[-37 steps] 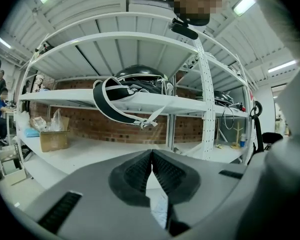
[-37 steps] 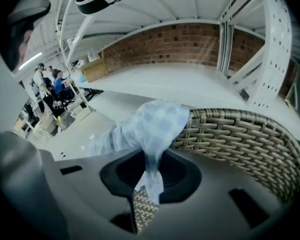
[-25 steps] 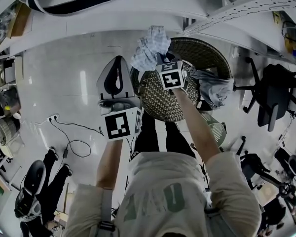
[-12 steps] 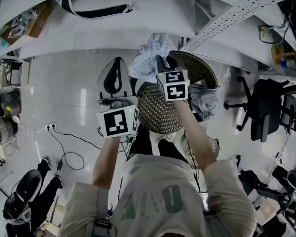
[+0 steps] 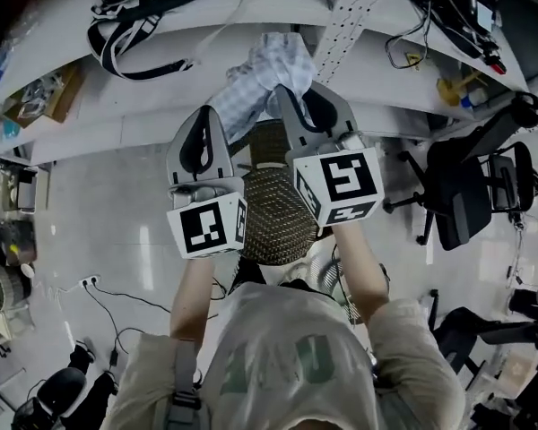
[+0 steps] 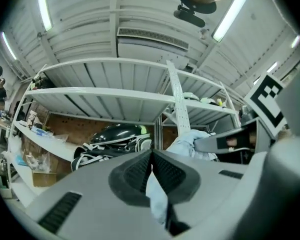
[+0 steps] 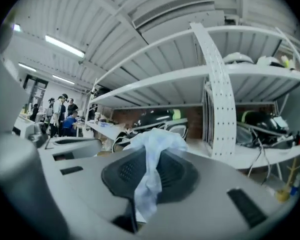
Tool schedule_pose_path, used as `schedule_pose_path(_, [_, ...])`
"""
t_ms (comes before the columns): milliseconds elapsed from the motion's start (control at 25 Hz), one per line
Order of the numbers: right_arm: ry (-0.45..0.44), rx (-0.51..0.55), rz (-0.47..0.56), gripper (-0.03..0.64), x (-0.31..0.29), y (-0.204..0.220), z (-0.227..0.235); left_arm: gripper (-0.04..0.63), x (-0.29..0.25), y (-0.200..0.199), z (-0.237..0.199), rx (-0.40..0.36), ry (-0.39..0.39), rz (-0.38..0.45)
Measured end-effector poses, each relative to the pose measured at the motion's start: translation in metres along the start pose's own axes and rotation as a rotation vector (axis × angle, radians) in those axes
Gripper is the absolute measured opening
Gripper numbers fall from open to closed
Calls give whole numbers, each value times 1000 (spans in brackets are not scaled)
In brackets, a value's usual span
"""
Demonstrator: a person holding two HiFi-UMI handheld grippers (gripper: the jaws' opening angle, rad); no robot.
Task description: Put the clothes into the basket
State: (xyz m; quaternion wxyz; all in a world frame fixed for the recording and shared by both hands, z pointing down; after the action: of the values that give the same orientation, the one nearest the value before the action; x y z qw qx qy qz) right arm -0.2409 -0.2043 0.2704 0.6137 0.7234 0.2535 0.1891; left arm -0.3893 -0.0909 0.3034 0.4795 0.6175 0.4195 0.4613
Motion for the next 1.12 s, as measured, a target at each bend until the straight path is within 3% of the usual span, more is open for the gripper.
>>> schedule_pose_path(200, [75, 69, 140, 57, 67, -60, 29, 17, -1, -35, 50, 26, 92, 88])
schedule_pose_path(400, [211, 128, 201, 57, 135, -84, 57, 18, 2, -49, 103, 34, 193, 130])
schedule_pose_path(600, [342, 149, 212, 57, 201, -93, 85, 18, 5, -54, 164, 51, 325, 146])
schedule_pose_path(920, [595, 190, 209, 57, 317, -98, 127, 18, 21, -54, 296, 94, 616, 149])
schedule_pose_path(1120, [738, 250, 197, 57, 390, -111, 145, 17, 42, -59, 360, 124, 754, 161])
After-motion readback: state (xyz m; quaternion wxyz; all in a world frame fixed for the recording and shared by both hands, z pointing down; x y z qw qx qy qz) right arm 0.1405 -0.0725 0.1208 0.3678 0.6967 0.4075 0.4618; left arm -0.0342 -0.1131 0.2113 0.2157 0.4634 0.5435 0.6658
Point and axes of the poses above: the fingertips, and each gripper's own axes: x backward along the fingers, z to its right, y out of its underside, the point moved 9 cm from there along x, backward along the fingers, and after that the axes turned 5 degrees about x, right-handed, at the moved point
